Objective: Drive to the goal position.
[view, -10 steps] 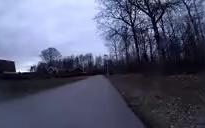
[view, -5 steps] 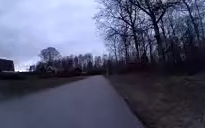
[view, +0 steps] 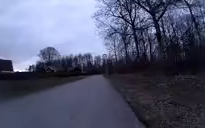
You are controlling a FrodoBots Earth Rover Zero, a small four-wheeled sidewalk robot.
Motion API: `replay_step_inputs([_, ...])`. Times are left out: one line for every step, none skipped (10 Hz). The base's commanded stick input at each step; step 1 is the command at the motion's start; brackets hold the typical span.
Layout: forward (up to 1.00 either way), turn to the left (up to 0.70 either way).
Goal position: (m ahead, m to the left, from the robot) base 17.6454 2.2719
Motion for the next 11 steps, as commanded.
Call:
replay_step_inputs([0.7,0.0])
replay_step_inputs([0.7,0.0])
replay_step_inputs([0.7,0.0])
replay_step_inputs([0.7,0.0])
replay_step_inputs([0.7,0.13])
replay_step_inputs([0.7,0.35])
replay_step_inputs([0.7,0.35])
replay_step_inputs([0.7,0.09])
replay_step_inputs([0.7,0.0])
replay_step_inputs([0.7,0.0])
replay_step_inputs([0.7,0.0])
